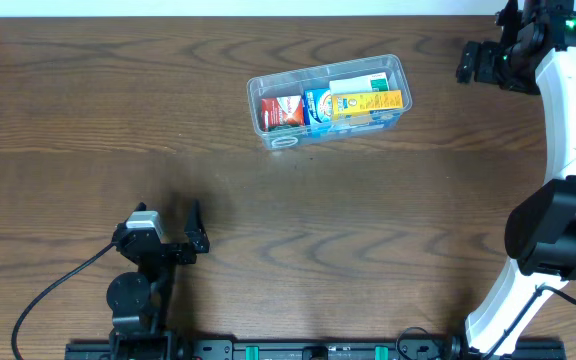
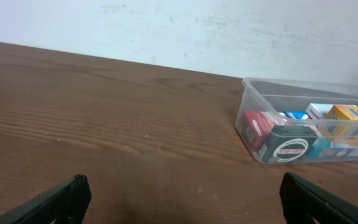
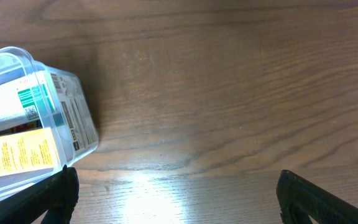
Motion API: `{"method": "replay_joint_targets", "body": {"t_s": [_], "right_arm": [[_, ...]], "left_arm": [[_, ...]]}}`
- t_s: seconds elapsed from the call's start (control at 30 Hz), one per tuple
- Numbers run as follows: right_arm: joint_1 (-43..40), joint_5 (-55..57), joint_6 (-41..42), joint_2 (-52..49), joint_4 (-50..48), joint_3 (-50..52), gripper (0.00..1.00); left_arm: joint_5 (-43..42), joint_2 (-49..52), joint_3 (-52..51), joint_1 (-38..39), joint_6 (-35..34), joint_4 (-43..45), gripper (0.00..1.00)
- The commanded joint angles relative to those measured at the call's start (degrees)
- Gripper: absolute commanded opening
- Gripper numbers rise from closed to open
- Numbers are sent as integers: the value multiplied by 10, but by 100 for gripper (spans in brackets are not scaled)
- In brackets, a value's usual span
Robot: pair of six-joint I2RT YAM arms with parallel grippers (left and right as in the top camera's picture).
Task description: Pack container
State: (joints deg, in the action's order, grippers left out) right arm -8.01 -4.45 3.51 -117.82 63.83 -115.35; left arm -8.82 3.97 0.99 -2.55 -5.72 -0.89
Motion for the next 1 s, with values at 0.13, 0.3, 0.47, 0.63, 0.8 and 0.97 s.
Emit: {"method": "replay_joint_targets", "body": {"t_s": [0.13, 0.3, 0.47, 0.63, 0.8, 0.97], "right_arm": [[2, 0, 7, 1, 1, -8, 99], [2, 0, 7, 1, 1, -8, 99], [10, 0, 7, 32, 1, -8, 99], [30, 0, 7, 127, -3, 37, 99], [39, 7, 1, 281, -157, 221, 99], [39, -3, 1, 451, -431, 480, 99]], "left_arm": [[-10, 0, -8, -3, 10, -23, 98], [-10, 0, -8, -3, 10, -23, 98], [-10, 0, -8, -3, 10, -23, 98], [-10, 0, -8, -3, 10, -23, 98], [-10, 0, -8, -3, 10, -23, 98], [-10, 0, -8, -3, 10, -23, 98]]}}
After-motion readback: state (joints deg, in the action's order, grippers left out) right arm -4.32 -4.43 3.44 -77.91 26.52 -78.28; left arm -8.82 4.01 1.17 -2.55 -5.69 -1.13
